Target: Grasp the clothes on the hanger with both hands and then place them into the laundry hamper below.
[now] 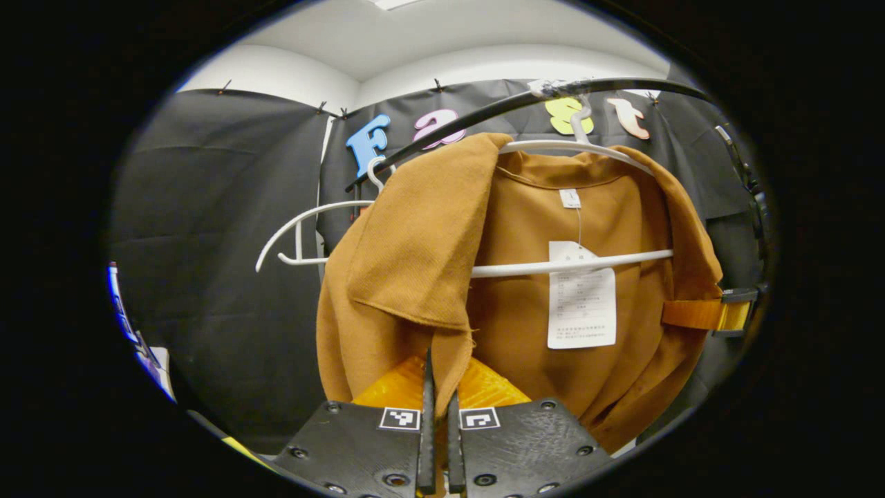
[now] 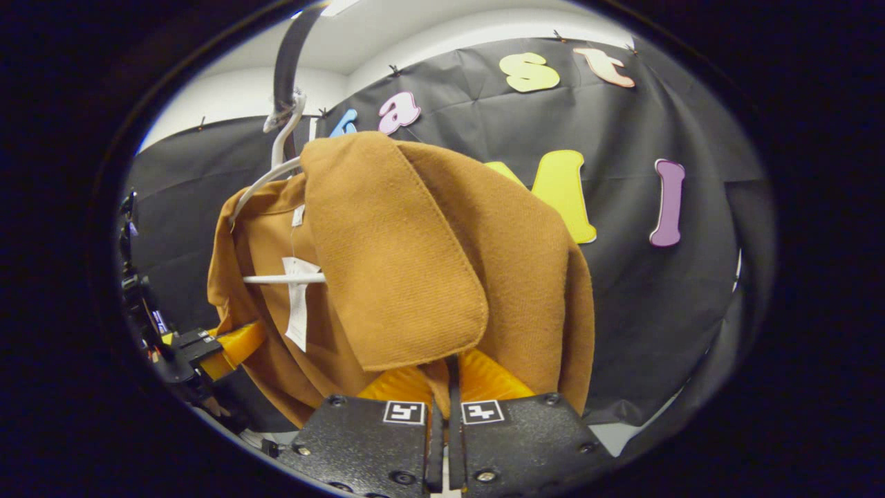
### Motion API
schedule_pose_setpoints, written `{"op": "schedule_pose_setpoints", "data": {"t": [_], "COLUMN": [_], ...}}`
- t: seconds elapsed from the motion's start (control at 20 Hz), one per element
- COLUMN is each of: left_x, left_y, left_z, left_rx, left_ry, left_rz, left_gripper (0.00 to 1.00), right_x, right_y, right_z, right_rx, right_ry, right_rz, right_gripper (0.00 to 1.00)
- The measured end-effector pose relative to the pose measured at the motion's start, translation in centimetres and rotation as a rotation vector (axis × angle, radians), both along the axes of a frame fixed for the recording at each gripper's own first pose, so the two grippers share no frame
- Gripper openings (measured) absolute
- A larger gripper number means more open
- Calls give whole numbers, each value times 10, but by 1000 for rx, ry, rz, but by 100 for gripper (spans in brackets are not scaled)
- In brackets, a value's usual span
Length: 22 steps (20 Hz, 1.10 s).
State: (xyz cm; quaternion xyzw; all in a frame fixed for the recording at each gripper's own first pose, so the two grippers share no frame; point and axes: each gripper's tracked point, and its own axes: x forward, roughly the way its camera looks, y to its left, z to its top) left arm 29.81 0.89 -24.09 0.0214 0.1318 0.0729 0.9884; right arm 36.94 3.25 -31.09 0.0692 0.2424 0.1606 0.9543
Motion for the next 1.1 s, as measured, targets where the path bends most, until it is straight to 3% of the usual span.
{"op": "schedule_pose_setpoints", "data": {"t": [0.15,0.45,0.55,0.6,0.9,1.1], "left_x": [1,-1,-1,-1,2,7], "left_y": [-4,9,14,15,31,58], "left_z": [1,10,19,27,75,105], "left_rx": [-13,-39,-45,-53,-90,-111], "left_ry": [-9,-13,-27,-38,-126,-192], "left_rz": [-30,-35,-31,-34,-39,-7], "left_gripper": [0,4,0,4,0,4], "right_x": [-2,-10,-15,-18,-14,-12], "right_y": [4,12,20,25,23,18], "right_z": [1,24,38,45,93,114], "right_rx": [110,323,421,480,732,790], "right_ry": [28,40,45,51,23,-16], "right_rz": [71,179,230,254,298,325], "right_gripper": [6,5,5,5,5,5]}}
